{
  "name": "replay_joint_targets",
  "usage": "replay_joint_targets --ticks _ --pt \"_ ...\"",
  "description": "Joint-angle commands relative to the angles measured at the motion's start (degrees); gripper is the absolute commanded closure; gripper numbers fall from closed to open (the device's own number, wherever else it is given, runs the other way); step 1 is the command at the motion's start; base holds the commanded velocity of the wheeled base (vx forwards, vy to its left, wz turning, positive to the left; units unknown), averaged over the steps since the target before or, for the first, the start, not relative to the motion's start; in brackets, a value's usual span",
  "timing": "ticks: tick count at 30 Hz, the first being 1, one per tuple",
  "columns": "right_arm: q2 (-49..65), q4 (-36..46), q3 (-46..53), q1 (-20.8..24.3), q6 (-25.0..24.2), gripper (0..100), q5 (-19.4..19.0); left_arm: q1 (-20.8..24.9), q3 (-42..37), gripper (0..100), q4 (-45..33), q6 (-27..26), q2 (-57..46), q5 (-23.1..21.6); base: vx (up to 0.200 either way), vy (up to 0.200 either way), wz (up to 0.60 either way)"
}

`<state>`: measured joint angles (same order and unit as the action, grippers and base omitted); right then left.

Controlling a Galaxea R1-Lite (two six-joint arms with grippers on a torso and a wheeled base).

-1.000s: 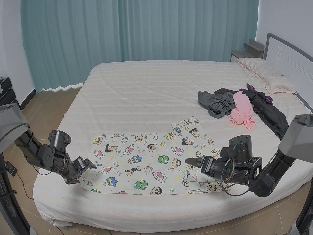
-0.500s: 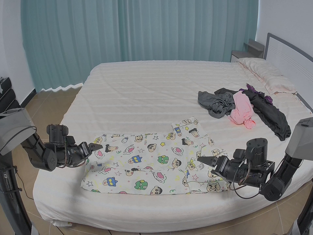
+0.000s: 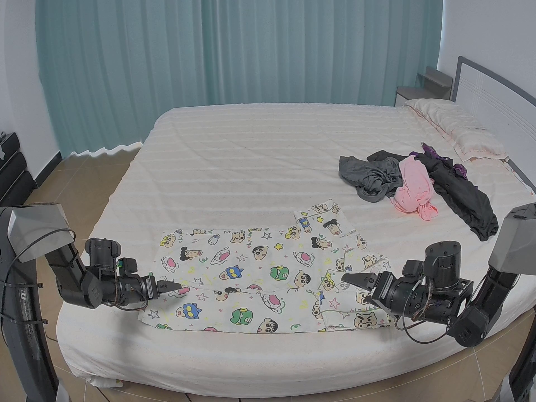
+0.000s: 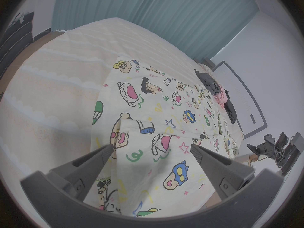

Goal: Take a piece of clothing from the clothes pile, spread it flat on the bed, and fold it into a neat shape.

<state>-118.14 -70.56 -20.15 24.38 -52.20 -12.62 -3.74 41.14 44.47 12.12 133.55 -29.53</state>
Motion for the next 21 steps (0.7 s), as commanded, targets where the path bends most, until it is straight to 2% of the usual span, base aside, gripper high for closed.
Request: replay_joint_targets --ticks 1,9,10,21 --pt "-0.16 -0.02 0.02 -0.12 0.08 0 0.05 -0.12 -0.19 0 0.00 0.01 0.49 -0.01 0.000 0.000 0.00" --pt "-0.16 -0.02 0.02 -0.04 0.08 0 0.14 -0.74 -0.27 0 -0.09 -0.25 0.57 0.08 0.000 0.000 0.00" --pt "-0.16 -0.02 0.11 -0.04 0.08 0 0.14 -0.74 -0.27 100 -0.17 -0.25 0.49 0.17 0.000 0.000 0.00" --pt "-0.51 -0.02 0.11 -0.12 0.17 0 0.22 -2.23 -3.26 100 -1.93 -0.43 -1.80 1.31 0.000 0.000 0.00"
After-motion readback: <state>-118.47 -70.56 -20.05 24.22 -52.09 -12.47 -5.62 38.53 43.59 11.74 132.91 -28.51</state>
